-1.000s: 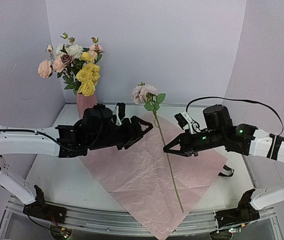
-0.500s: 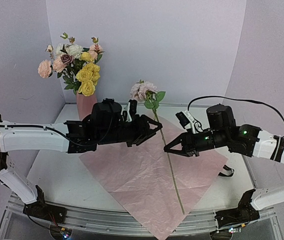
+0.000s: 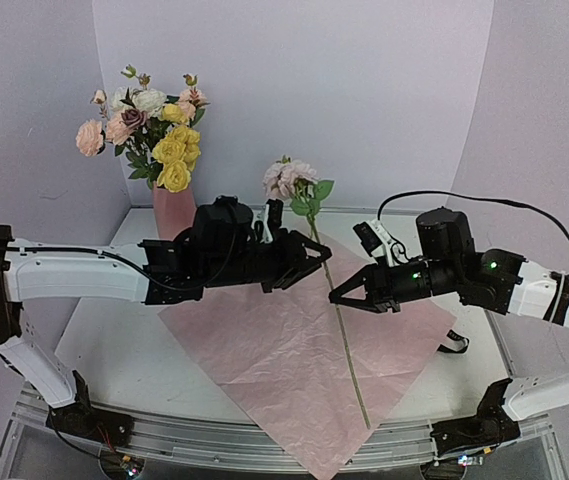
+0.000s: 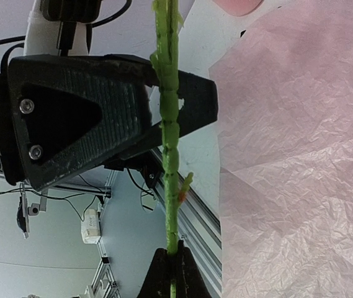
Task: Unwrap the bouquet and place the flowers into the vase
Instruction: Pick up the fake flower from the wrapping paper.
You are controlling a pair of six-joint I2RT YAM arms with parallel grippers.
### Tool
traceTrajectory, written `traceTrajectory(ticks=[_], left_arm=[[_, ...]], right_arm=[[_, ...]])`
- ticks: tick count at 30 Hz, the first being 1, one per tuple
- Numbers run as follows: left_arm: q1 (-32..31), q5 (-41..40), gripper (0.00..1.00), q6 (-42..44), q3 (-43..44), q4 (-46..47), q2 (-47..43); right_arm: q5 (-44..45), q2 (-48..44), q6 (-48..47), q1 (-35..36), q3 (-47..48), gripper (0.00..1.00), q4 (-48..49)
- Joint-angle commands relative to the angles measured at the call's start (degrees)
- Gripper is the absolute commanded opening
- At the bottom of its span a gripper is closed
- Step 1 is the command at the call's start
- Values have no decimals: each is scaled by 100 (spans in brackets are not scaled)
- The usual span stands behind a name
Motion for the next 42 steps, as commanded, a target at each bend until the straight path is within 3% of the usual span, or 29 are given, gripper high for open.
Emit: traceTrajectory(ticks=[1, 4, 12, 15, 21, 26, 33, 42], left_arm=[[-22, 80, 34, 102, 386, 215, 56], [-20, 9, 29, 94, 368, 230, 40], [-15, -22, 0, 192, 410, 243, 17], [-20, -43, 0, 249, 392, 242, -8], [-17, -108, 0, 517, 240, 217, -186], [-19, -100, 0, 1073, 358, -271, -282], [-141, -341, 0, 2309, 1027, -1535, -280], [-166, -877, 0, 4043, 1862, -2475, -742]], right_arm=[[-146, -81, -74, 40, 1, 0, 272], [-157, -77, -81, 42, -2, 0, 272], [-169, -77, -75, 49, 6, 0, 275], [-100, -109, -59, 53, -2, 5, 272], [242, -332, -3, 53, -159, 43, 182], [603, -531, -14, 48, -220, 62, -48], [1367, -733, -21, 45, -177, 73, -424], [1797, -702, -29, 44, -111, 75, -502]])
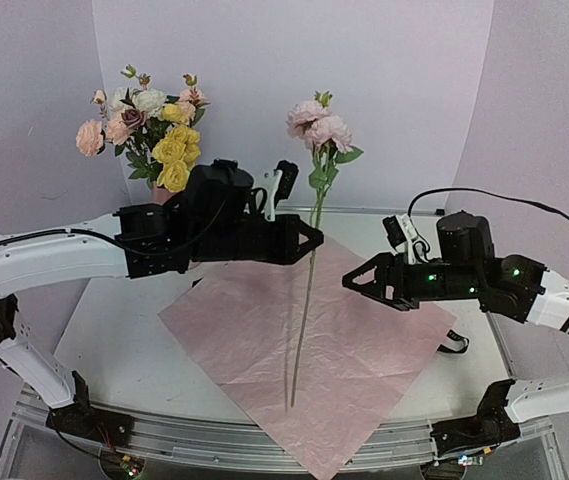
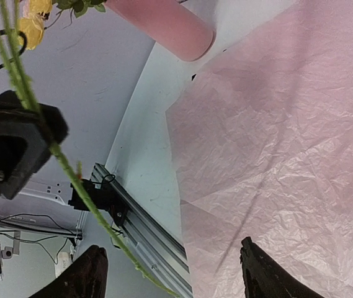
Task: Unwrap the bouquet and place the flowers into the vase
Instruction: Pick up the fake flower from the wrapping paper, then insert the fake flower into the vase.
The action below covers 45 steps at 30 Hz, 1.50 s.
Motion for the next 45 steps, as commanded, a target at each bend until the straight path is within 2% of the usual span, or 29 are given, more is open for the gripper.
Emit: traceTrajectory(ticks=[1, 6, 16, 21, 29, 33, 38, 45], left_arm=[[-5, -565, 0, 1236, 703, -621, -626], [-10, -1418, 0, 1922, 977, -1224, -1122], [-7, -3180, 0, 2851, 1163, -1350, -2305], [-7, -4148, 0, 3421, 1237, -1360, -2483], [-7, -5090, 0, 4624, 1539, -1334, -2505], [-7, -5441, 0, 5013, 1443, -1161, -2629], [-7, -5532, 0, 5341, 905, -457, -2854], [179, -5436, 0, 5846, 485, 109, -2725]], right_arm=[[276, 41, -56, 22, 95, 75, -57], [353, 223, -100, 17, 222, 75, -60], [255, 1000, -375, 16, 857, 75, -52], [185, 1441, -589, 16, 1349, 75, -54], [117, 1953, -688, 15, 1757, 75, -44], [125, 2054, -689, 16, 1792, 75, -3], [184, 2164, -737, 20, 1860, 75, 10], [139, 2400, -846, 11, 2098, 75, 10]])
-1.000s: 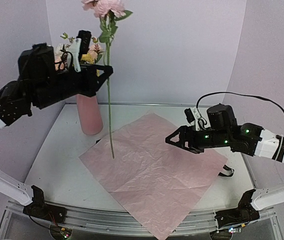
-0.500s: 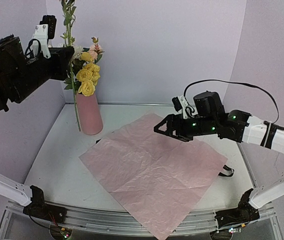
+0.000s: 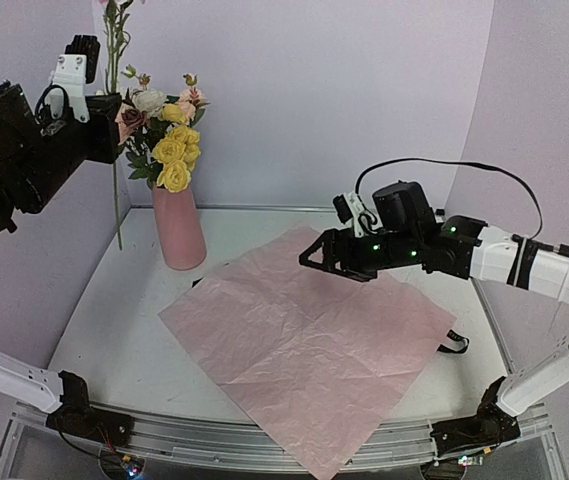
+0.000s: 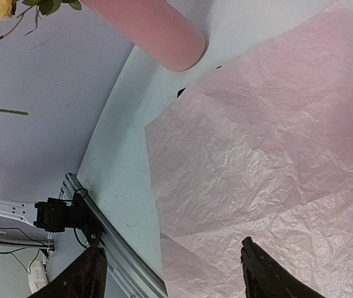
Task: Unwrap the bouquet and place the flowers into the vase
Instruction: Insert the fake flower into the vase.
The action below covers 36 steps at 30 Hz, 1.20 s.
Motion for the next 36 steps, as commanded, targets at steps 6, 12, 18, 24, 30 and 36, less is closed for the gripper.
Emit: traceTrajectory(ticks=[6, 12, 18, 24, 30, 36], left_arm=[[1632, 972, 0, 45, -508, 782, 145], [2453, 1829, 0, -498, -648, 1052, 399], [3447, 2614, 0, -1436, -509, 1319, 800], [3733, 2979, 0, -1608, -471, 2171, 1049], [3781, 2878, 0, -1539, -296, 2581, 1164], [3799, 3055, 0, -1392, 161, 2667, 1425]], right_arm=[[-158, 282, -198, -2, 515, 75, 86], [-248, 391, -236, -20, 610, 75, 86], [-366, 437, -365, -131, 705, 75, 85], [-475, 437, -448, -293, 750, 75, 78], [-571, 446, -487, -451, 776, 75, 78], [-654, 458, -536, -596, 767, 76, 86]])
